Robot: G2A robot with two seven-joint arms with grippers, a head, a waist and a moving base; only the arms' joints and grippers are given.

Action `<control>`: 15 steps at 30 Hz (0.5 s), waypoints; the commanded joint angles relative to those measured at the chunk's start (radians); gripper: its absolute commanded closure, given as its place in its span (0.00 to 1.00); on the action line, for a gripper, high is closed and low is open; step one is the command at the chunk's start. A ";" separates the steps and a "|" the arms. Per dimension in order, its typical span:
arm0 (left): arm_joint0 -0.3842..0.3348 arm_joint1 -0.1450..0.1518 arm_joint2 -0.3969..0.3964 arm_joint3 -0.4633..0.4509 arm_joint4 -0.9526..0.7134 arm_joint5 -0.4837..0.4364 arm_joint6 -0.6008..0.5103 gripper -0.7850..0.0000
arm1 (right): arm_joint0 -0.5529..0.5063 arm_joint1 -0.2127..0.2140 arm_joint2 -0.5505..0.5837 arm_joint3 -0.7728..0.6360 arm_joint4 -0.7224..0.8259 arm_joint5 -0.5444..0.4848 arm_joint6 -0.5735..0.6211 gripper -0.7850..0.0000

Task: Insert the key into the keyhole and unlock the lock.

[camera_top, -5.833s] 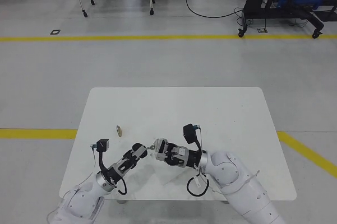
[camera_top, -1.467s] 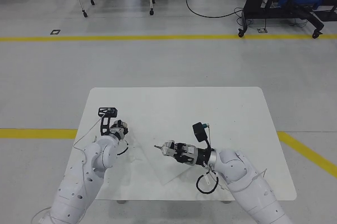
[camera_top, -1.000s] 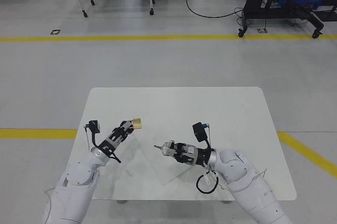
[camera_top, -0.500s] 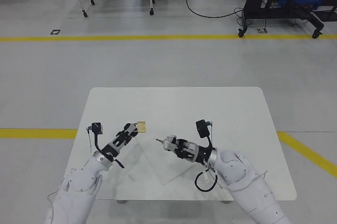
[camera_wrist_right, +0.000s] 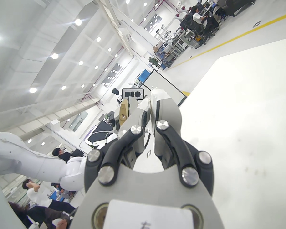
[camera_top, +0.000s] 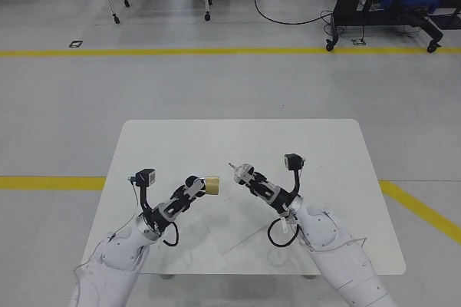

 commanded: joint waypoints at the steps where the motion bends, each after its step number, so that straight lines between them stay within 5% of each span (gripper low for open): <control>1: -0.013 -0.001 0.009 0.014 0.027 -0.011 0.004 1.00 | 0.001 -0.001 0.000 0.003 0.007 -0.003 0.006 1.00; 15: -0.047 -0.014 0.058 0.046 0.267 0.008 0.157 1.00 | -0.008 -0.004 -0.007 -0.037 0.002 -0.016 0.071 1.00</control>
